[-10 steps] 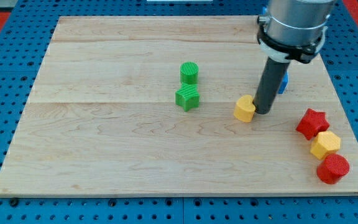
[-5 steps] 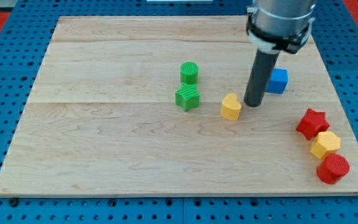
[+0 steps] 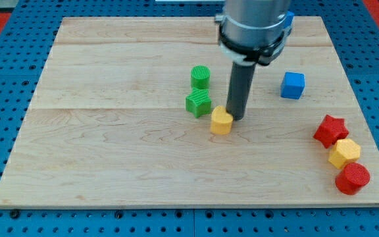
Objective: Slide the yellow heart to the bottom right of the green star
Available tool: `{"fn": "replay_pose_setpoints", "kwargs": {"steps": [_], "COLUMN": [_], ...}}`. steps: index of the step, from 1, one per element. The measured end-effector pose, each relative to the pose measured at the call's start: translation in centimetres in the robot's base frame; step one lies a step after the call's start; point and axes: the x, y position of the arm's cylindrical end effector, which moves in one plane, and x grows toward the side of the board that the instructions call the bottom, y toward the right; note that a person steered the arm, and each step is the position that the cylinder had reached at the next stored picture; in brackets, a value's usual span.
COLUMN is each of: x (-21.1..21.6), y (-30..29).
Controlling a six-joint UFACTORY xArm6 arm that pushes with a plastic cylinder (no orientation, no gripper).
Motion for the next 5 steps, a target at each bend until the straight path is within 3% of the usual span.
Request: {"fn": "replay_pose_setpoints", "kwargs": {"steps": [1, 2, 3, 4, 5], "x": [1.6, 1.2, 3.0, 9.5, 13.1], "y": [-3.2, -2.6, 5.0, 5.0, -2.3]}}
